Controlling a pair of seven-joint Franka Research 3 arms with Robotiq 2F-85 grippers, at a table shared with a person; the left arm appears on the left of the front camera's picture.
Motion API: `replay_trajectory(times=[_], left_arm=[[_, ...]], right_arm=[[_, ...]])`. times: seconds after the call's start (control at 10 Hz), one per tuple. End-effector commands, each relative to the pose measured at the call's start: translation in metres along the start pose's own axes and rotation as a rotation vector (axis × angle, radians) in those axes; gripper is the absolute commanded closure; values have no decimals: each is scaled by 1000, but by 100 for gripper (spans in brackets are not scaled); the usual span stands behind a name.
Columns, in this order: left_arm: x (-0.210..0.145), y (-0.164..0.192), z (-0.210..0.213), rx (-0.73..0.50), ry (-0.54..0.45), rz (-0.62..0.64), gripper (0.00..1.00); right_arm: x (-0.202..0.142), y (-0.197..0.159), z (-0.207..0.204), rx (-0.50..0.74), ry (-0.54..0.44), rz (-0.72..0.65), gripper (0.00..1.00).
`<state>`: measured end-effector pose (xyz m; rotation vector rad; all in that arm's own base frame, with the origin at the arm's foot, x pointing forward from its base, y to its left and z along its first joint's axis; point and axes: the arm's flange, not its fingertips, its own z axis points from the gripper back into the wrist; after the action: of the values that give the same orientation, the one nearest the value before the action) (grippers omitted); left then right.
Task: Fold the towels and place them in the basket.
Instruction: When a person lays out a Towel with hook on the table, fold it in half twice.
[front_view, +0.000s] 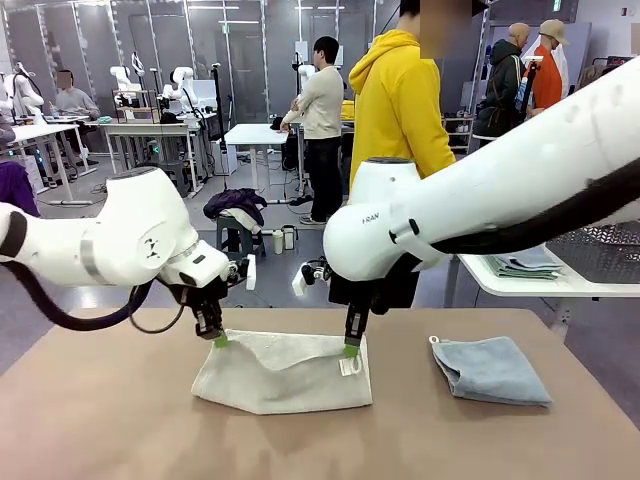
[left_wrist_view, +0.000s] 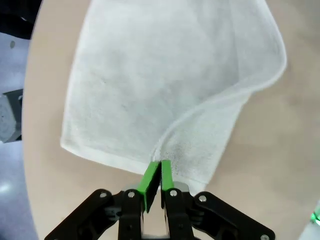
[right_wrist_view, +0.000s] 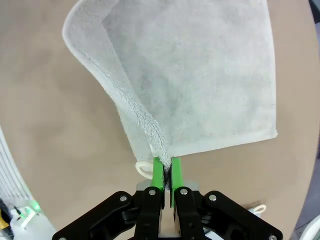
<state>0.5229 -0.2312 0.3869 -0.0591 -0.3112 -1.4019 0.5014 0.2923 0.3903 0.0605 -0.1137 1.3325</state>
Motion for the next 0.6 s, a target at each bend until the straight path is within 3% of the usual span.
replay_trajectory(times=[0.0, 0.3, 0.5], left_arm=[[13, 30, -17, 20, 3, 29, 93], [15, 67, -31, 2, 32, 29, 93], [8, 87, -42, 7, 65, 59, 93]], right_arm=[[19, -25, -4, 30, 40, -45, 93], [23, -60, -16, 36, 82, -79, 93], [20, -82, -25, 34, 60, -110, 93]])
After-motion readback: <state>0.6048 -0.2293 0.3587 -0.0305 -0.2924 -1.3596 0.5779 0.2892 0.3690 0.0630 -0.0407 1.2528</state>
